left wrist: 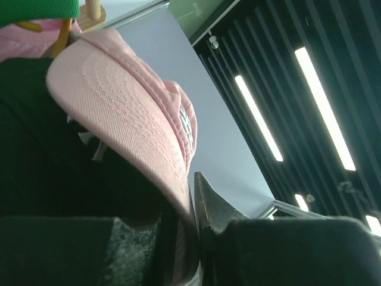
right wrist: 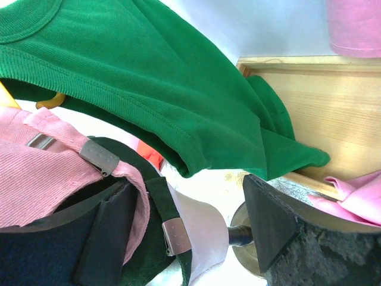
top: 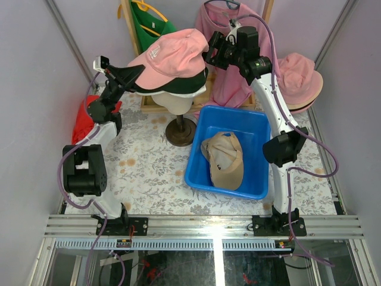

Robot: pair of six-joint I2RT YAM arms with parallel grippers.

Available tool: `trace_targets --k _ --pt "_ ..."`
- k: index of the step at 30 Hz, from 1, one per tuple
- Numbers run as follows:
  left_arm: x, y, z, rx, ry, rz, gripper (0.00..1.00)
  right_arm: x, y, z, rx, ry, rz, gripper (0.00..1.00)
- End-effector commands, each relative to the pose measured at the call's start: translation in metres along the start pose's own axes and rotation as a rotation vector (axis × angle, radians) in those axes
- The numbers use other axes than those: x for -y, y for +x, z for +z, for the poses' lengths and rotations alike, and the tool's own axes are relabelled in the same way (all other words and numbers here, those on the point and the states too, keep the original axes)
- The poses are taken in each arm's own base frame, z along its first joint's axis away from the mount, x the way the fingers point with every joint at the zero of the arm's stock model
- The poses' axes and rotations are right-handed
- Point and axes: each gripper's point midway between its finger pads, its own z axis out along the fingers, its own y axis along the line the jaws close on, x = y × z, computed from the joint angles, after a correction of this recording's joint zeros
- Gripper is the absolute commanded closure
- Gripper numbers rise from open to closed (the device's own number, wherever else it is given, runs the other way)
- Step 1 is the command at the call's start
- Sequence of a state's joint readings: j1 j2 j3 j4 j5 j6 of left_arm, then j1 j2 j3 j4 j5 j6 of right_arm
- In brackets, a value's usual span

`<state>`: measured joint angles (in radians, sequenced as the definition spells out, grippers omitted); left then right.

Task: Stack the hats
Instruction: Stack the hat on the hat.

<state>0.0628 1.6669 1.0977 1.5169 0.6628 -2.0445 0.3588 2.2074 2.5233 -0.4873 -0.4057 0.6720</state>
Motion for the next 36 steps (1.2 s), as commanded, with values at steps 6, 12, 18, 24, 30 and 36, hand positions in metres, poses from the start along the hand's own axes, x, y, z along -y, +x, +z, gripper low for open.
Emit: trace_targets --k 6,12,18,24,30,36 --pt "0.054 -0.014 -0.013 0.049 0.113 -0.404 0.82 -0.015 -0.008 -0.026 0.015 0.040 -0.060 0.24" --pt "0.052 -0.020 -0.020 0.084 0.109 -0.404 0.81 -0.017 -0.008 -0.029 0.021 0.048 -0.075 0.24" --pt "0.056 -0.027 -0.017 0.108 0.120 -0.385 1.00 -0.020 -0.014 -0.036 0.041 0.057 -0.089 0.24" --pt "0.063 -0.030 -0.015 0.109 0.144 -0.385 1.00 -0.023 -0.023 -0.044 0.072 0.073 -0.108 0.24" --pt "0.067 -0.037 -0.018 0.122 0.181 -0.411 1.00 -0.028 -0.028 -0.050 0.090 0.068 -0.108 0.25" --pt "0.075 -0.039 -0.013 0.103 0.201 -0.427 1.00 -0.035 -0.031 -0.055 0.098 0.052 -0.106 0.25"
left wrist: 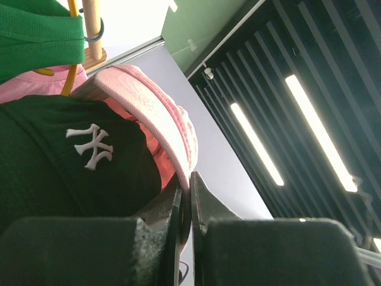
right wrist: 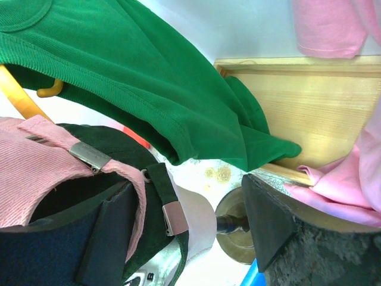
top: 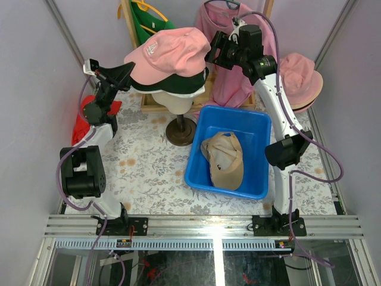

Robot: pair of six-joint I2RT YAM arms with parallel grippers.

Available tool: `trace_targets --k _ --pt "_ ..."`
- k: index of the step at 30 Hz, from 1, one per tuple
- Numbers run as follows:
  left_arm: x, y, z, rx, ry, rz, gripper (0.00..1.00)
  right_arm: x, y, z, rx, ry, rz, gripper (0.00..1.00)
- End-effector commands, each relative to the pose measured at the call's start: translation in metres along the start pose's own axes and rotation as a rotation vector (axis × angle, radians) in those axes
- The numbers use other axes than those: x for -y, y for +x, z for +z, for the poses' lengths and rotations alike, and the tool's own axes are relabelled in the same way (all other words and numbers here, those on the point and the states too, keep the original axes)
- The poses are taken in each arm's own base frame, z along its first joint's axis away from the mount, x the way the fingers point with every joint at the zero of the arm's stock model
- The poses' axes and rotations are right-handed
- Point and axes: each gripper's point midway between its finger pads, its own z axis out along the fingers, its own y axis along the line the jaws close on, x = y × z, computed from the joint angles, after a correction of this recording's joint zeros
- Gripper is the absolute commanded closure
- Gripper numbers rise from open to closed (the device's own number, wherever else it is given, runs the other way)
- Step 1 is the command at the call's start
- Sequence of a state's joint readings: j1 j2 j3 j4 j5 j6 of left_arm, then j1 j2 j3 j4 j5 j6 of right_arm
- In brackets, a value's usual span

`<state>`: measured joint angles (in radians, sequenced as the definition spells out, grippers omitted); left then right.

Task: Stack the hats
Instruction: Stack the hat on the hat.

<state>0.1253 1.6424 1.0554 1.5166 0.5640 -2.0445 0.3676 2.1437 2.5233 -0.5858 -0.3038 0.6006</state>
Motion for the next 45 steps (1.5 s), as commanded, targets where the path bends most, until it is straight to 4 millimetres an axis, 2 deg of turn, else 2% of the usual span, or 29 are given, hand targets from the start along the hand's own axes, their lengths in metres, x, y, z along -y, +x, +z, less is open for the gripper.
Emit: trace_targets --k 1,5,13,19,26,34,45 --pt "0.061 -0.008 0.005 -0.027 0.137 -0.470 1.00 -0.030 -0.027 -0.034 0.073 -0.042 -0.041 0.25" --pt "0.061 -0.008 0.005 -0.025 0.136 -0.473 1.00 -0.031 -0.026 -0.040 0.072 -0.039 -0.044 0.25" --pt "0.062 -0.011 0.008 -0.022 0.154 -0.495 1.00 -0.036 -0.038 -0.059 0.114 -0.015 -0.066 0.25" --pt "0.058 -0.010 0.010 -0.030 0.150 -0.510 1.00 -0.033 -0.033 -0.069 0.099 0.004 -0.073 0.25" --pt "0.044 -0.005 0.007 -0.032 0.117 -0.530 1.00 -0.027 -0.021 -0.068 0.074 0.014 -0.061 0.25" --pt "0.032 0.007 0.004 -0.058 0.073 -0.548 1.00 -0.035 -0.037 -0.070 0.142 -0.004 -0.012 0.25" --pt "0.024 0.024 0.006 -0.105 0.036 -0.558 1.00 -0.035 -0.044 -0.070 0.176 -0.005 0.022 0.24"
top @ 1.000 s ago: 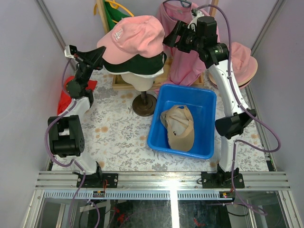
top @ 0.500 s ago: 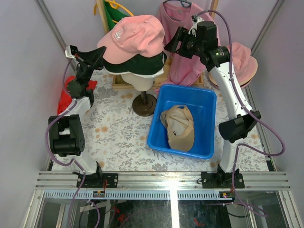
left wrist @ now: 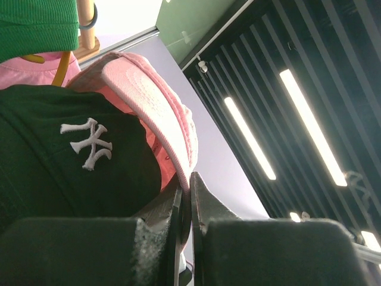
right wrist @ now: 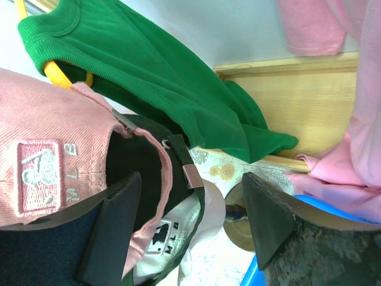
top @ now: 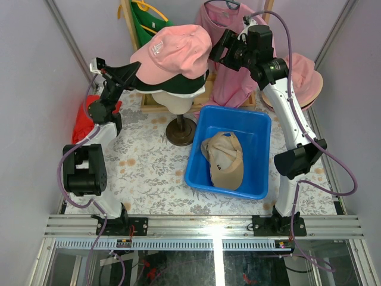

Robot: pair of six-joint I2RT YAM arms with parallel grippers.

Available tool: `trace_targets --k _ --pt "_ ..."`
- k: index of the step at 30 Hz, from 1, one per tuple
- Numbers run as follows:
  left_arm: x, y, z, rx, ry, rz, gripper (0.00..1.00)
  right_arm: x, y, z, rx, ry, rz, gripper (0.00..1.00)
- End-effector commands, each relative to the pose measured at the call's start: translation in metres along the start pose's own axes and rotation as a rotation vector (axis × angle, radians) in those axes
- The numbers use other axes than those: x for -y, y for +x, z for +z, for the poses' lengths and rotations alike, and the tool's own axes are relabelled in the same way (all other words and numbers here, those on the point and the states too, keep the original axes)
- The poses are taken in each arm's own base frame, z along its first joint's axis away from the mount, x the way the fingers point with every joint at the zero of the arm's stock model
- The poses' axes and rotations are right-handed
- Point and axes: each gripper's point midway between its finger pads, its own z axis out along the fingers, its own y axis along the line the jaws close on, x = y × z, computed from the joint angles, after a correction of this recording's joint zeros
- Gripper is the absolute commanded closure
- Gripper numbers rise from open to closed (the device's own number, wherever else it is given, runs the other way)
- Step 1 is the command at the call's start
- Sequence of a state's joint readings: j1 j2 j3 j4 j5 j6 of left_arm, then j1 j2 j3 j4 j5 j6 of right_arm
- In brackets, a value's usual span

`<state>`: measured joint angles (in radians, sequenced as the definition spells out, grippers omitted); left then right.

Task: Stack the hats
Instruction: Stack the hat on the hat.

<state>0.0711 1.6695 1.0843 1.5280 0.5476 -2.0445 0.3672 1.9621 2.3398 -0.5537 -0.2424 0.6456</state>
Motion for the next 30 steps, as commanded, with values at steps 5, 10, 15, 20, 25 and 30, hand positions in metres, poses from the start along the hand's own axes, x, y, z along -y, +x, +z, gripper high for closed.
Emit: trace_targets --k 5,10,15,20,25,30 --pt "0.029 0.014 -0.005 -0.075 0.018 -0.527 1.00 -0.023 -0.026 -0.022 0.084 -0.066 0.002 0.24" --pt "0.028 0.015 -0.006 -0.077 0.011 -0.527 1.00 -0.024 -0.010 -0.013 0.013 -0.101 0.024 0.24" --pt "0.027 0.015 -0.007 -0.075 0.010 -0.527 1.00 -0.012 0.013 -0.009 -0.054 -0.079 0.027 0.25" --pt "0.027 0.013 -0.007 -0.066 0.014 -0.539 1.00 0.000 0.029 -0.009 -0.087 -0.045 0.026 0.26" --pt "0.029 0.008 -0.008 -0.051 0.026 -0.543 1.00 0.003 0.026 -0.015 -0.064 -0.020 0.011 0.28" --pt "0.028 -0.001 -0.009 -0.022 0.037 -0.552 1.00 0.000 0.014 -0.024 -0.036 -0.002 -0.019 0.29"
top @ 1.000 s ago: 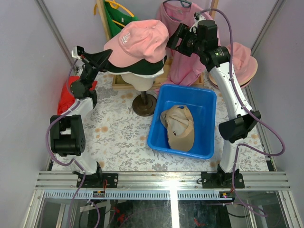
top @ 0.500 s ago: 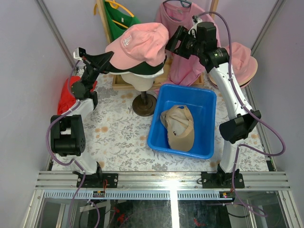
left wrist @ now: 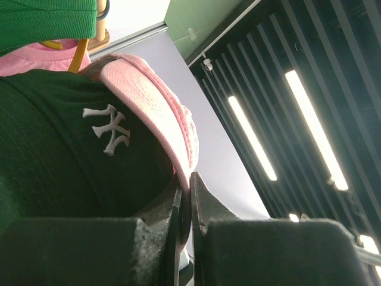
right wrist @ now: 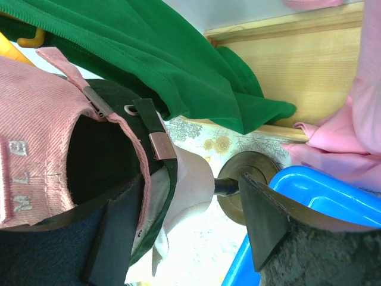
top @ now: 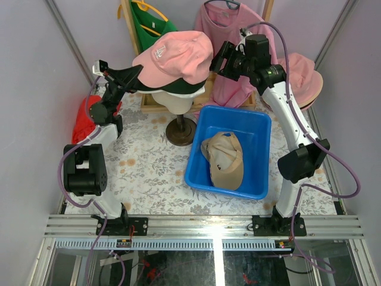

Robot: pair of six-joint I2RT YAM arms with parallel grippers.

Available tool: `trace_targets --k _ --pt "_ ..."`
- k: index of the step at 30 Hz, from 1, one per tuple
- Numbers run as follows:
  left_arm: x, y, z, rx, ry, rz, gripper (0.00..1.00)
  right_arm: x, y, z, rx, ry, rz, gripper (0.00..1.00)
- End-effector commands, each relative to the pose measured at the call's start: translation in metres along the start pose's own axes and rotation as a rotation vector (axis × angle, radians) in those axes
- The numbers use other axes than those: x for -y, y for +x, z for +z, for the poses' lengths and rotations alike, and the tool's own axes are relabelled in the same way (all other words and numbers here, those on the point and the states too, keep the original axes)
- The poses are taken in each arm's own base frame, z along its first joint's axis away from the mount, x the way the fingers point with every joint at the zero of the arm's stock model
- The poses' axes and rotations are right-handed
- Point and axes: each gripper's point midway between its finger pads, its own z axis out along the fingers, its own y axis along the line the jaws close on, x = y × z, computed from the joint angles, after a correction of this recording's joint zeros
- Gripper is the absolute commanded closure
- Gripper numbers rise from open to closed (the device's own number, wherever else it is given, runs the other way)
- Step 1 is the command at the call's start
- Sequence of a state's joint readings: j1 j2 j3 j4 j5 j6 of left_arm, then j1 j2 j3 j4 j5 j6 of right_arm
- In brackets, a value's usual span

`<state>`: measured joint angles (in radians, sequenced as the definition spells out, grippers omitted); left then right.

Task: Stack the hats
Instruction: Stack the hat on the hat.

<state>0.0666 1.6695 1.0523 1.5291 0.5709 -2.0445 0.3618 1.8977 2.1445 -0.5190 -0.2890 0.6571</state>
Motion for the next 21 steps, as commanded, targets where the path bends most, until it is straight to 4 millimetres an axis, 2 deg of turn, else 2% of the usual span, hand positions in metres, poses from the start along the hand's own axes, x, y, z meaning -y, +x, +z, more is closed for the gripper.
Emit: trace_targets --k 1,3,4,9,15,21 --pt "0.039 -0.006 -0.004 -0.014 0.078 -0.533 0.96 -0.024 -0.022 -0.030 0.065 -0.022 -0.060 0.29" --pt "0.039 -0.008 -0.004 -0.002 0.085 -0.531 0.83 -0.024 -0.022 -0.030 0.062 -0.022 -0.064 0.29" --pt "0.039 -0.010 -0.005 0.006 0.089 -0.531 0.80 -0.025 -0.022 -0.031 0.060 -0.024 -0.066 0.29" --pt "0.038 -0.021 -0.006 0.056 0.120 -0.529 0.76 -0.031 -0.017 -0.032 0.052 -0.025 -0.080 0.30" --pt "0.039 -0.025 -0.005 0.066 0.133 -0.527 0.80 -0.037 -0.013 -0.033 0.045 -0.024 -0.097 0.30" --pt "0.038 -0.033 -0.007 0.094 0.143 -0.530 0.99 -0.038 -0.010 -0.035 0.040 -0.017 -0.108 0.31"
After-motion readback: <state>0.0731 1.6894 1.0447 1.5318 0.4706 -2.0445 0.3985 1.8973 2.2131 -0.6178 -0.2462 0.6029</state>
